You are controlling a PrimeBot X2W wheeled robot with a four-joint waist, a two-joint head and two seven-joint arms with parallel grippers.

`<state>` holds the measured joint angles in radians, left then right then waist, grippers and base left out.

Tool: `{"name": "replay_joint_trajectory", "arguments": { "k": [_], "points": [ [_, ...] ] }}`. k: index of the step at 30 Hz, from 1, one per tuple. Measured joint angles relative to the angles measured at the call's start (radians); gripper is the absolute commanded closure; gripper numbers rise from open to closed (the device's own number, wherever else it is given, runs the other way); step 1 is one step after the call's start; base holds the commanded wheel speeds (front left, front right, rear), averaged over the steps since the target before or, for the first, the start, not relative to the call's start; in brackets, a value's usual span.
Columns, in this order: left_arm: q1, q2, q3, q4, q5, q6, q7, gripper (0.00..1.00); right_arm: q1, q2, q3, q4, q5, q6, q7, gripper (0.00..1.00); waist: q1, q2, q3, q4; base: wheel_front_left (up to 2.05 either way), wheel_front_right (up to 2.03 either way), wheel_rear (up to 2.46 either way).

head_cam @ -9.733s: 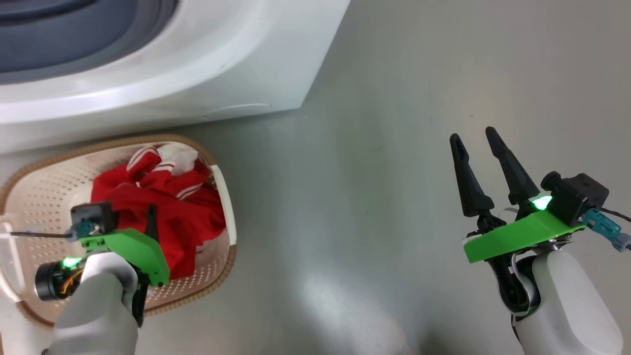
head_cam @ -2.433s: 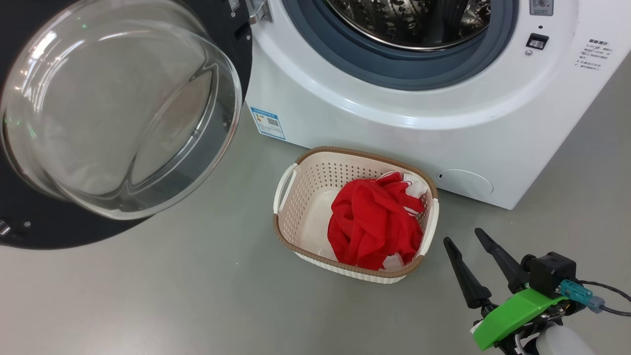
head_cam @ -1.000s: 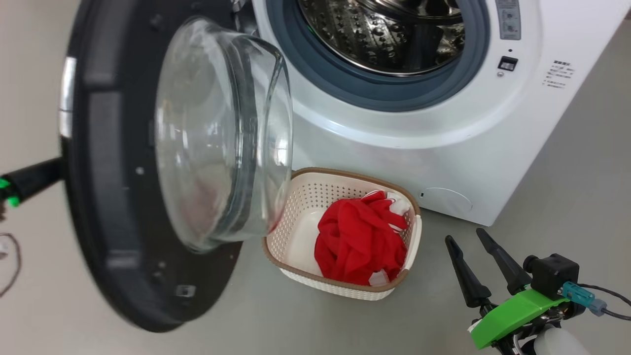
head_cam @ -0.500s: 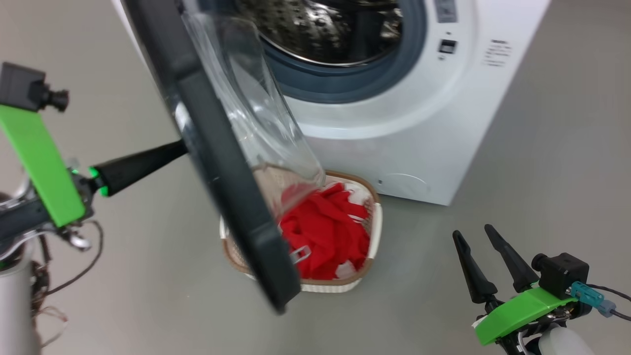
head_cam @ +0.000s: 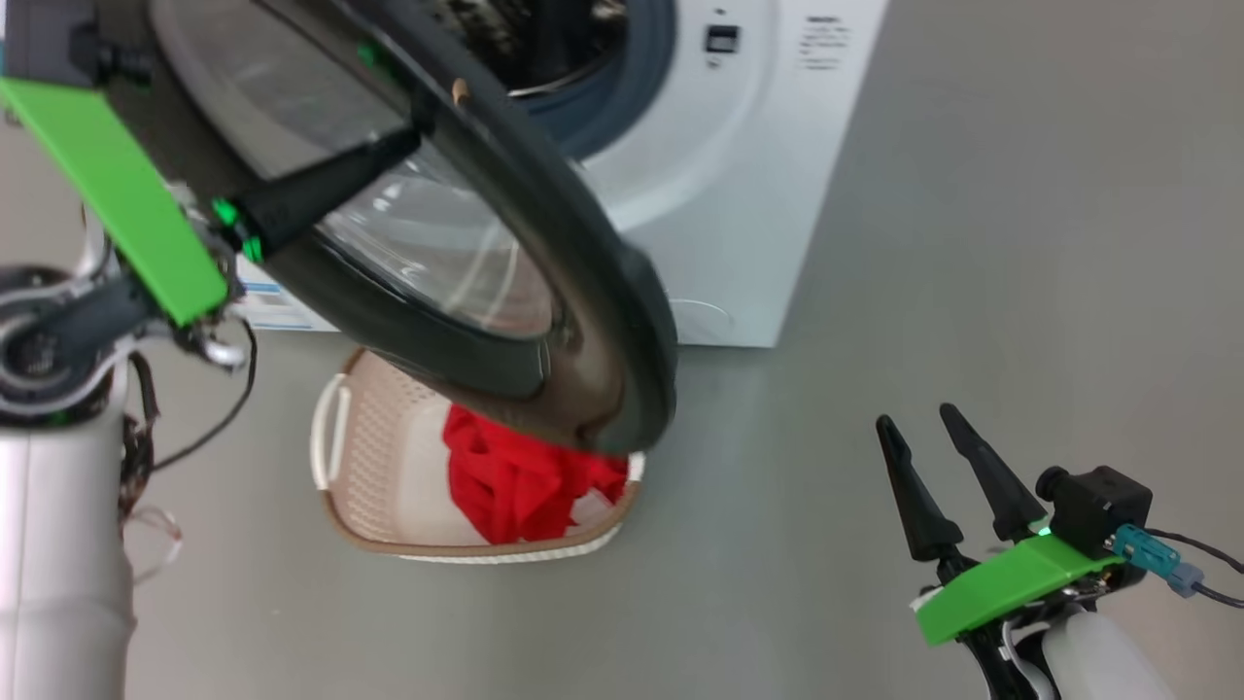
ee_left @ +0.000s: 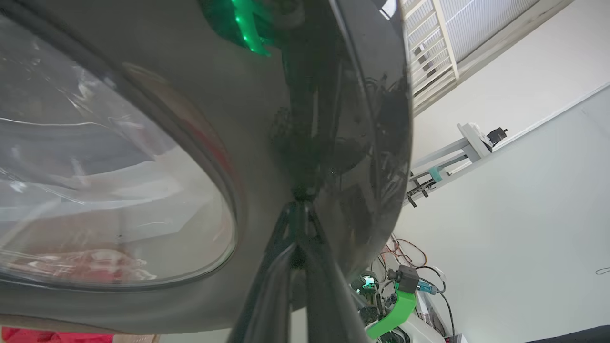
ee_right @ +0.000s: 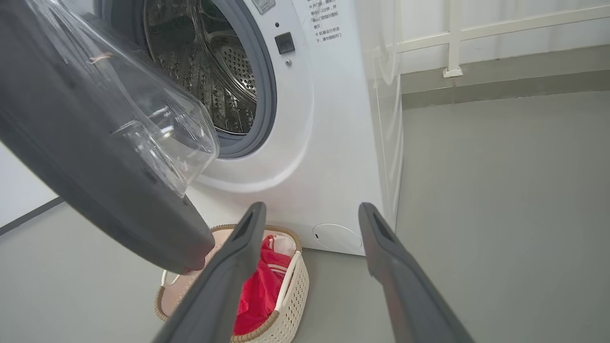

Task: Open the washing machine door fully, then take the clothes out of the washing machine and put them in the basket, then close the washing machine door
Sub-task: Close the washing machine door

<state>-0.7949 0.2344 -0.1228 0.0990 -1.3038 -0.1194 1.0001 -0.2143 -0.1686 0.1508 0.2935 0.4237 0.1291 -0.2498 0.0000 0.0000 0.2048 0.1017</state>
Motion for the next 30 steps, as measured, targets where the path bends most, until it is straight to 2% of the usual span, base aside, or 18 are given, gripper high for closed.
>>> {"name": "replay_joint_trajectory", "arguments": {
  "k": [14,19,26,28,30],
  "points": [
    [-0.164,0.018,-0.044,0.206,0.022,-0.001,-0.192,1.0,-0.037,0.023,0.003,-0.003,0.0,0.0,0.0,0.0,0.0,0.0,0.063,-0.125,0.0,0.0,0.0],
    [-0.179,0.038,-0.075,0.222,0.005,-0.001,-0.242,1.0,-0.039,0.028,-0.001,-0.003,0.0,0.0,0.0,0.0,0.0,0.0,0.074,-0.139,0.0,0.0,0.0],
    [-0.152,0.084,-0.114,0.2,-0.023,-0.001,-0.301,1.0,-0.039,0.027,-0.009,-0.003,0.0,0.0,0.0,0.0,0.0,0.0,0.054,-0.123,0.0,0.0,0.0],
    [-0.121,0.098,-0.13,0.186,-0.033,-0.001,-0.322,0.87,-0.038,0.026,-0.011,-0.003,0.0,0.0,0.0,0.0,0.0,0.0,0.046,-0.114,0.0,0.0,0.0],
    [-0.078,0.117,-0.147,0.179,-0.033,-0.001,-0.346,0.8,-0.036,0.023,-0.011,-0.003,-0.001,0.0,0.0,0.0,0.0,0.0,0.037,-0.104,0.0,0.0,0.0]
  ]
}}
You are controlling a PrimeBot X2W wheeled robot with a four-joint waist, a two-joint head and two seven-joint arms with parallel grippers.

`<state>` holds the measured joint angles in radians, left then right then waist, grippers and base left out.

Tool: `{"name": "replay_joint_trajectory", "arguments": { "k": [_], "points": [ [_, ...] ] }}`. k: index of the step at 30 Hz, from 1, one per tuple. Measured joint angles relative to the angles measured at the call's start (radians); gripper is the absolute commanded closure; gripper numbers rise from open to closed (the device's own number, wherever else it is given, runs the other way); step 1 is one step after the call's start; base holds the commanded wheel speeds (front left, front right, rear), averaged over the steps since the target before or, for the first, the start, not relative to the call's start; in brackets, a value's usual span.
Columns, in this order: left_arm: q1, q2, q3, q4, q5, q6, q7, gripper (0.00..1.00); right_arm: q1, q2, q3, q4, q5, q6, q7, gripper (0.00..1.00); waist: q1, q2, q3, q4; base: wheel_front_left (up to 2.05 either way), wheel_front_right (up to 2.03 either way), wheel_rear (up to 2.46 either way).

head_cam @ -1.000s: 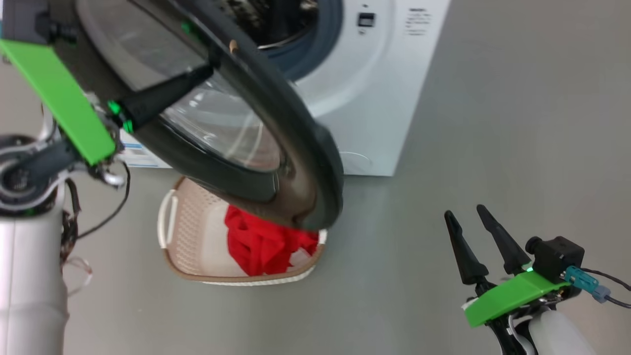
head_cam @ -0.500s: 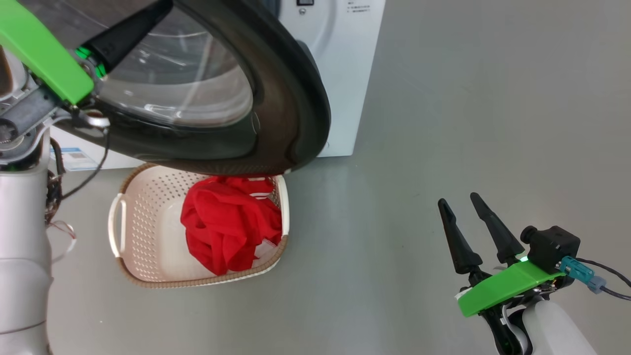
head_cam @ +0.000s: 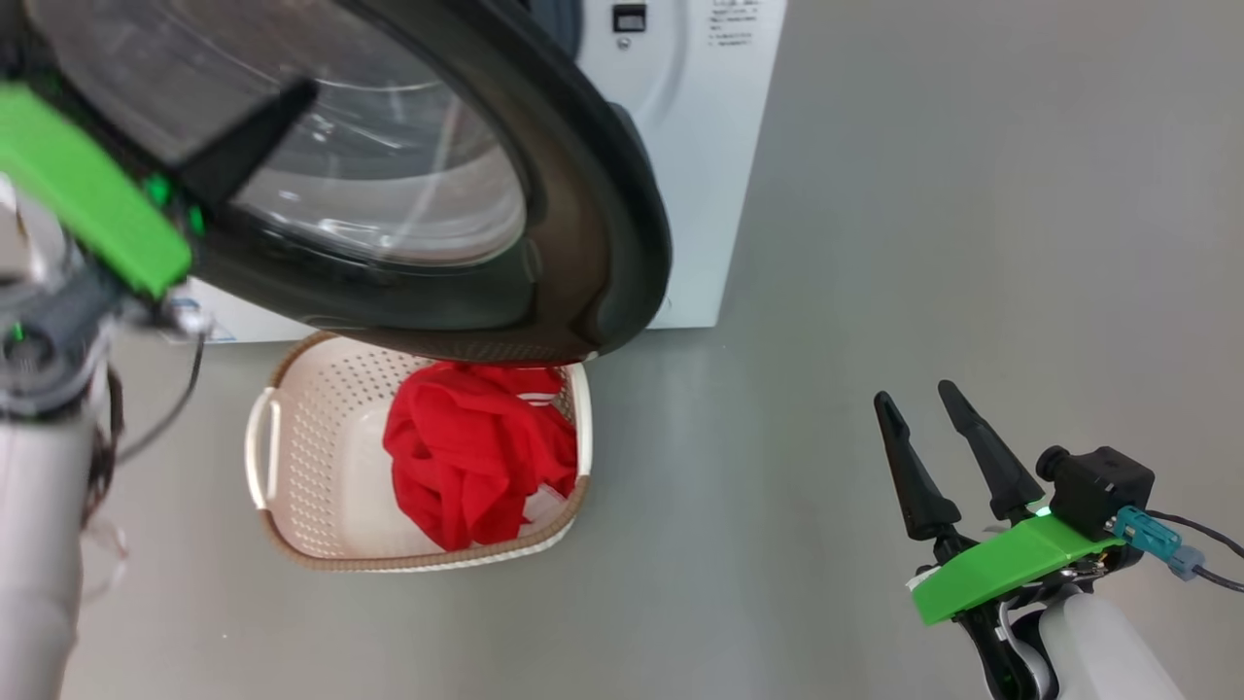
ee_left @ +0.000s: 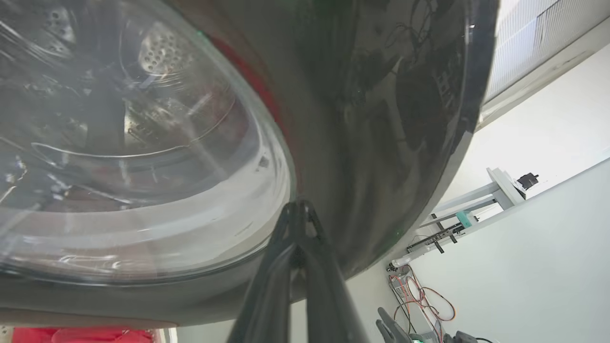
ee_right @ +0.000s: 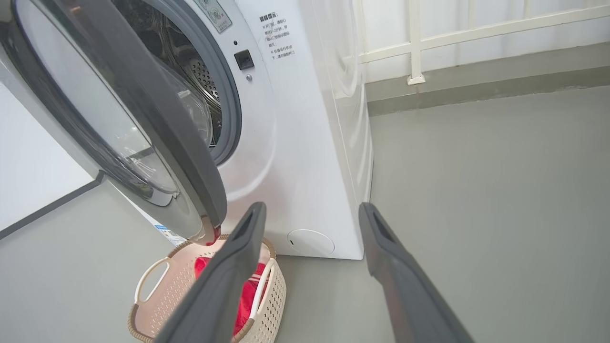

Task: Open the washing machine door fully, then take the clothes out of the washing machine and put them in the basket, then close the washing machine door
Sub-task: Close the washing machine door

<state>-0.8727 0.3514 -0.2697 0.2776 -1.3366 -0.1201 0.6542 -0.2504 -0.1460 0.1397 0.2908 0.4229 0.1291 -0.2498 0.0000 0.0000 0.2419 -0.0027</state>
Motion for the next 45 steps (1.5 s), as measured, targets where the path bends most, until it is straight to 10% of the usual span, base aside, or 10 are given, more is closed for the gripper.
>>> {"name": "replay_joint_trajectory", "arguments": {
  "k": [3,11,36,45],
  "points": [
    [0.076,0.027,-0.009,-0.001,-0.006,0.0,-0.045,0.68,0.002,-0.007,0.0,0.0,-0.006,0.0,0.0,0.0,0.0,0.0,-0.015,0.014,0.0,0.0,0.0],
    [0.276,0.074,-0.06,-0.011,-0.014,0.0,-0.18,0.0,0.029,-0.018,-0.001,0.003,-0.007,0.0,0.0,0.0,0.0,0.0,-0.06,0.052,0.0,0.0,0.0],
    [0.654,0.121,-0.2,0.095,0.123,0.0,-0.857,0.0,0.07,-0.027,-0.035,0.005,-0.007,0.0,0.0,0.0,0.0,0.0,-0.09,-0.017,0.0,0.0,0.0],
    [0.675,0.038,-0.055,0.141,0.406,-0.007,-0.904,0.0,0.108,-0.036,-0.064,-0.004,-0.007,0.0,0.0,0.0,0.0,0.0,-0.117,-0.052,0.0,0.0,0.0]
  ]
}}
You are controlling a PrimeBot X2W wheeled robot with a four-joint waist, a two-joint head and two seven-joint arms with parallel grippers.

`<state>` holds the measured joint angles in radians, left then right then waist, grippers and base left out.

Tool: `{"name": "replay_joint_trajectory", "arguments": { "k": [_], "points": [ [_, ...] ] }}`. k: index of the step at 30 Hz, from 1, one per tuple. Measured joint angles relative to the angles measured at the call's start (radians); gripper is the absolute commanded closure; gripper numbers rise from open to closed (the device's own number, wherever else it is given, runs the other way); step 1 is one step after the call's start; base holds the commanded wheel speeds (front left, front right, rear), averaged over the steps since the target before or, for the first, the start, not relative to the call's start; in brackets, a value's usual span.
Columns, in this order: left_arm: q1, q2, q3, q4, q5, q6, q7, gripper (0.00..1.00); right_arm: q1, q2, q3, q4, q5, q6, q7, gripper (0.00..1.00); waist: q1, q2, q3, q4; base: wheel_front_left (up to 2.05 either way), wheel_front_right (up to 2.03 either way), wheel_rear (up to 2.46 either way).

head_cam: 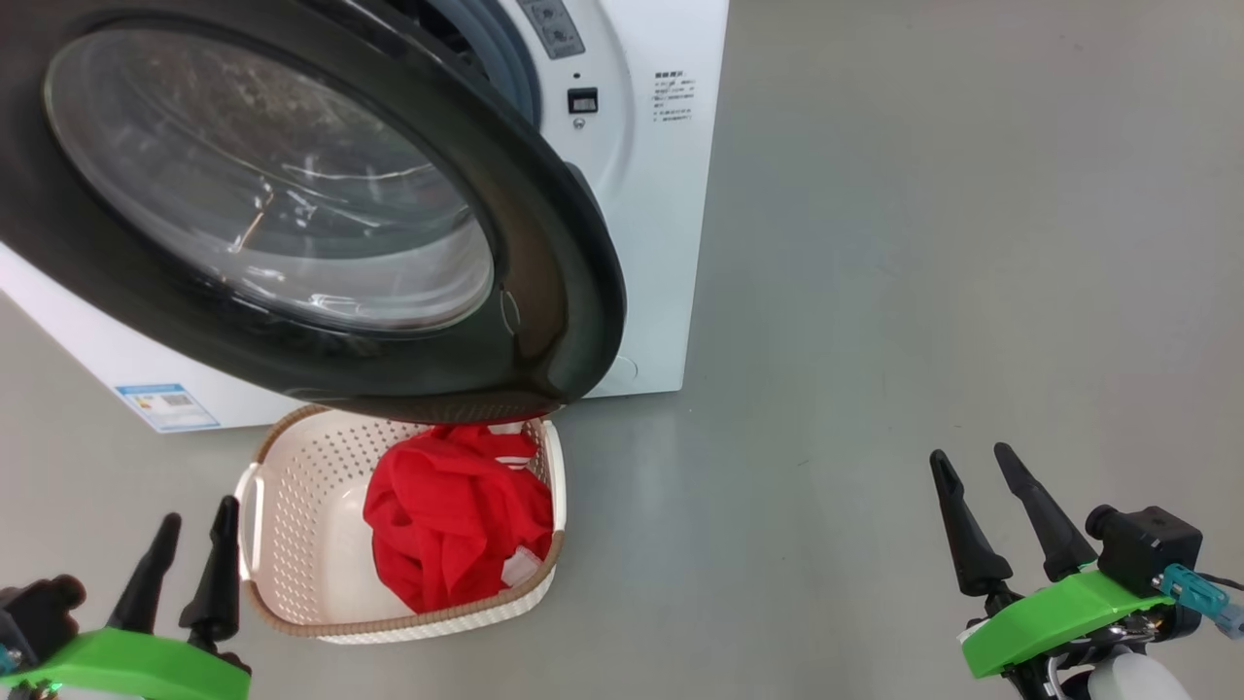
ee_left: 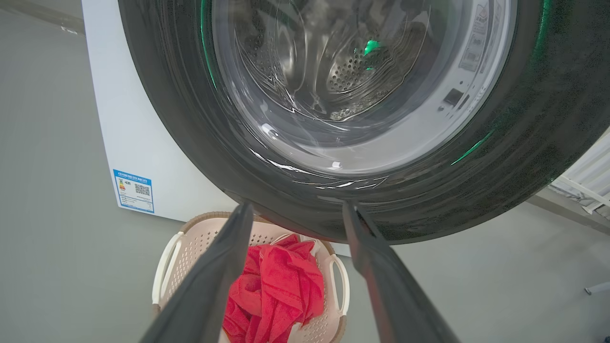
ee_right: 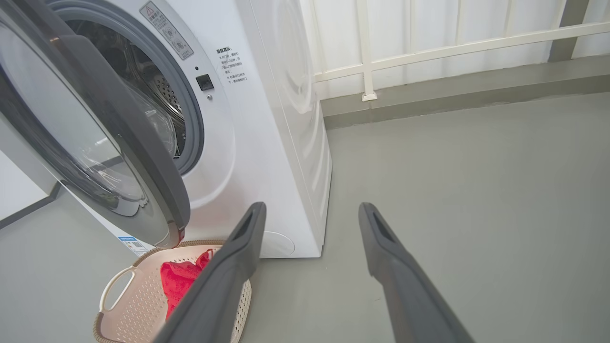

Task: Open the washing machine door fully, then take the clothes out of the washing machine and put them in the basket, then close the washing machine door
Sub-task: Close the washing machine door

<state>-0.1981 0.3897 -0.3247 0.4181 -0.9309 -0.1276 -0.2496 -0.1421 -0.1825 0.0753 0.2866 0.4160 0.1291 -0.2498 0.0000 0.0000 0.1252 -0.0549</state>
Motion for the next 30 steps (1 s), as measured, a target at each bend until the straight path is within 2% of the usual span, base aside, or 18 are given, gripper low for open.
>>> {"name": "replay_joint_trajectory", "arguments": {
  "k": [2,3,4,5,10,16,21,30],
  "points": [
    [0.026,-0.033,0.062,-0.018,0.079,0.0,0.0,0.0,0.001,0.0,-0.003,-0.002,0.0,0.0,0.0,0.0,0.0,0.0,-0.005,-0.004,0.0,0.0,0.0],
    [0.026,-0.033,0.062,-0.018,0.079,0.0,0.0,0.0,0.001,0.0,-0.003,-0.002,0.0,0.0,0.0,0.0,0.0,0.0,-0.005,-0.004,0.0,0.0,0.0],
    [0.056,-0.066,0.113,-0.039,0.17,0.0,0.0,0.0,0.001,-0.001,-0.008,-0.005,0.0,0.0,0.0,0.0,0.0,0.0,-0.008,-0.006,0.0,0.0,0.0],
    [0.056,-0.066,0.113,-0.039,0.17,0.0,0.0,0.0,0.001,-0.001,-0.008,-0.005,0.0,0.0,0.0,0.0,0.0,0.0,-0.008,-0.006,0.0,0.0,0.0],
    [0.097,-0.154,0.252,-0.105,0.387,0.0,0.0,0.0,0.001,-0.001,-0.018,-0.01,0.0,0.0,0.0,0.0,0.0,0.0,-0.011,-0.005,0.0,0.0,0.0],
    [0.147,-0.253,0.33,-0.155,0.573,0.0,0.0,0.0,0.001,-0.001,-0.018,-0.011,0.0,0.0,0.0,0.0,0.0,0.0,-0.017,-0.002,0.0,0.0,0.0],
    [0.17,-0.306,0.359,-0.165,0.65,0.0,0.0,0.0,0.002,0.002,-0.019,-0.009,0.0,0.0,0.0,0.0,0.0,0.0,-0.017,0.002,0.0,0.0,0.0],
    [0.174,-0.324,0.375,-0.144,0.674,0.0,0.0,0.0,0.006,0.005,-0.019,-0.004,-0.001,0.0,0.0,0.0,0.0,0.0,-0.012,0.009,0.0,0.0,0.0]
  ]
}}
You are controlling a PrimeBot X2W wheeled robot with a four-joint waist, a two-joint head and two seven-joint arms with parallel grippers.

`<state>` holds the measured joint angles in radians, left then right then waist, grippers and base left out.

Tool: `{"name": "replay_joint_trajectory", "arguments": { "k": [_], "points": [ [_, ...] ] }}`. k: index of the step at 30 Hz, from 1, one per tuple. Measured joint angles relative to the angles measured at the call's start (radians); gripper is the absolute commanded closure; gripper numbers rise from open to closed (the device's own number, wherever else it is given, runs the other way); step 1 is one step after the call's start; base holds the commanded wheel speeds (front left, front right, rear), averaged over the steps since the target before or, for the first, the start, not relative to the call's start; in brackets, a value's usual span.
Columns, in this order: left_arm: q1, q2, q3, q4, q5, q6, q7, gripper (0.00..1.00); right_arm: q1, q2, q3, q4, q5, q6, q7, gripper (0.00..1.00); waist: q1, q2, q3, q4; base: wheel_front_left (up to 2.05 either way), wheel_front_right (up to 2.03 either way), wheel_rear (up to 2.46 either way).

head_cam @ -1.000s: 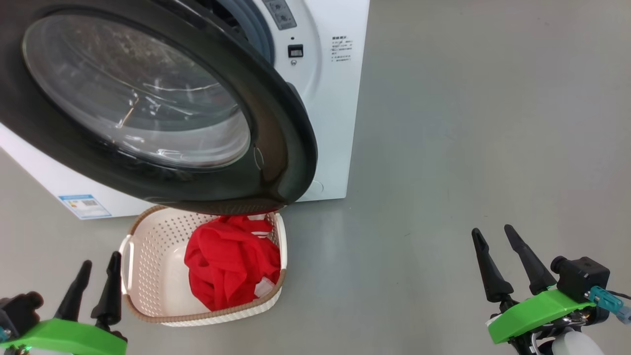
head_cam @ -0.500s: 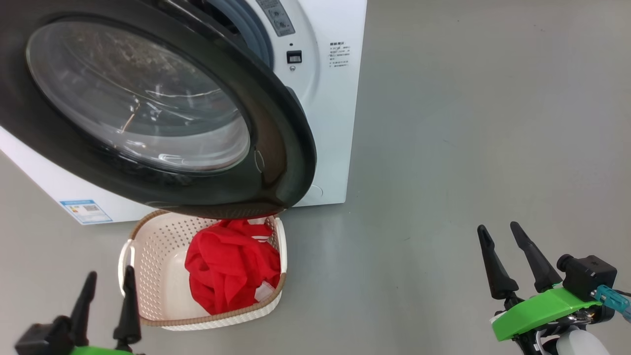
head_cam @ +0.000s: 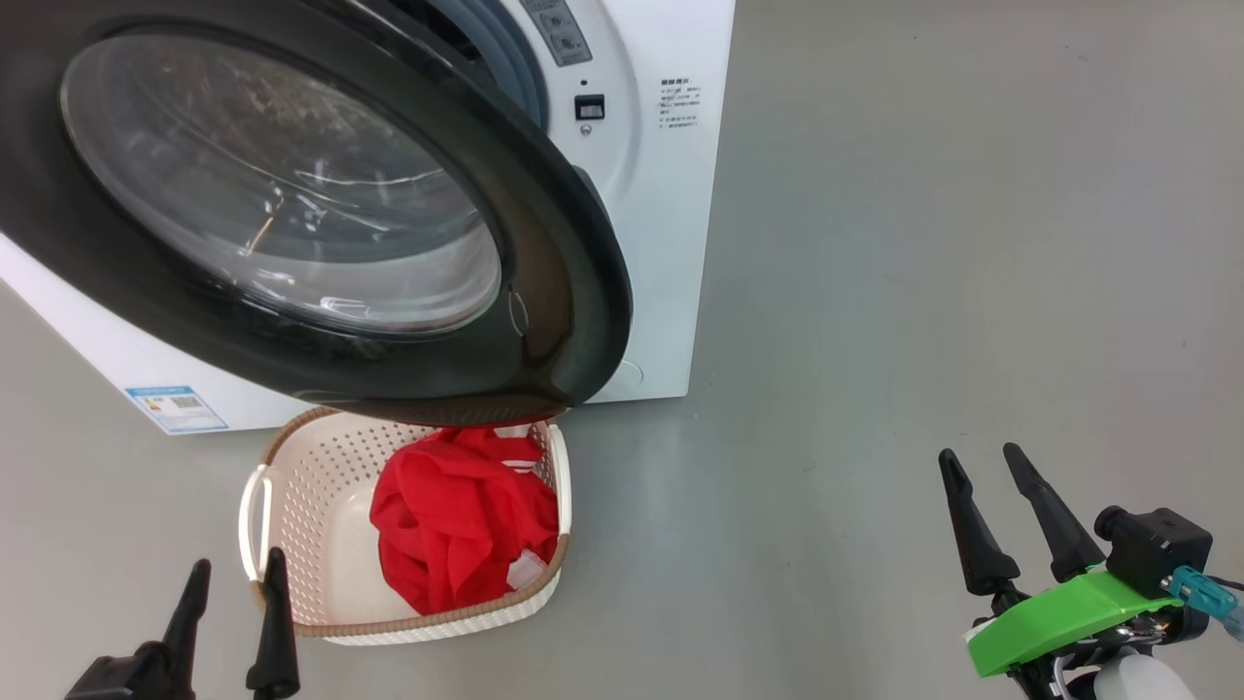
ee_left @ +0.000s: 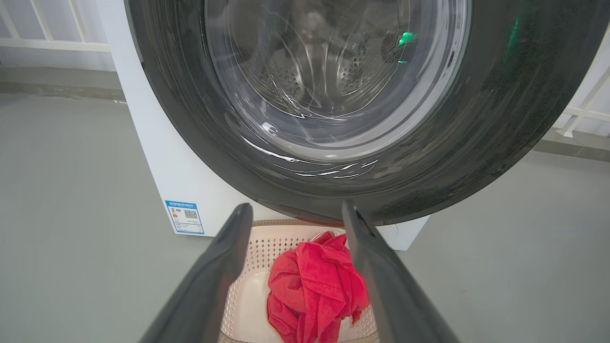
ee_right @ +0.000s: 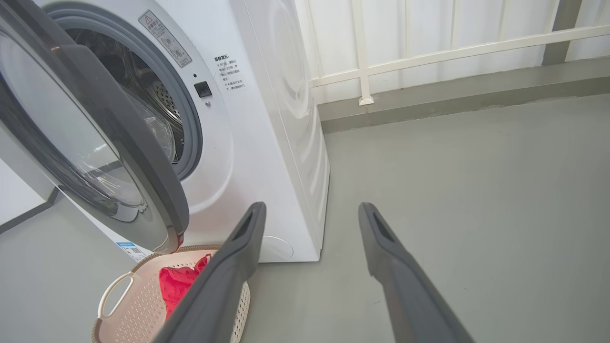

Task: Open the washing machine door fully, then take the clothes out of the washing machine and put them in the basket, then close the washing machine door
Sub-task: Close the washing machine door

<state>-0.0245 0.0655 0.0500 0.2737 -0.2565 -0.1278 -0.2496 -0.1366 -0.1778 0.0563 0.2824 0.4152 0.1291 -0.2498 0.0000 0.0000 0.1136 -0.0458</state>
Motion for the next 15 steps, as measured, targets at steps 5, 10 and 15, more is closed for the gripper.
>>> {"name": "replay_joint_trajectory", "arguments": {
  "k": [5,10,15],
  "points": [
    [0.0,0.0,0.002,0.0,0.0,0.0,0.0,0.0,0.0,0.0,-0.001,0.0,0.0,0.0,0.0,0.0,0.0,0.0,-0.001,0.003,0.0,0.0,0.0],
    [-0.001,-0.001,-0.009,-0.001,0.0,0.0,0.0,0.0,-0.005,0.0,0.002,-0.005,0.002,0.0,0.0,1.0,0.0,0.0,-0.003,0.016,0.0,0.0,0.0],
    [-0.006,-0.006,-0.031,-0.003,0.0,0.0,0.0,0.0,-0.035,0.004,0.048,-0.012,0.009,0.0,0.0,1.0,0.0,0.0,-0.003,0.043,0.0,0.0,0.0]
  ]
}}
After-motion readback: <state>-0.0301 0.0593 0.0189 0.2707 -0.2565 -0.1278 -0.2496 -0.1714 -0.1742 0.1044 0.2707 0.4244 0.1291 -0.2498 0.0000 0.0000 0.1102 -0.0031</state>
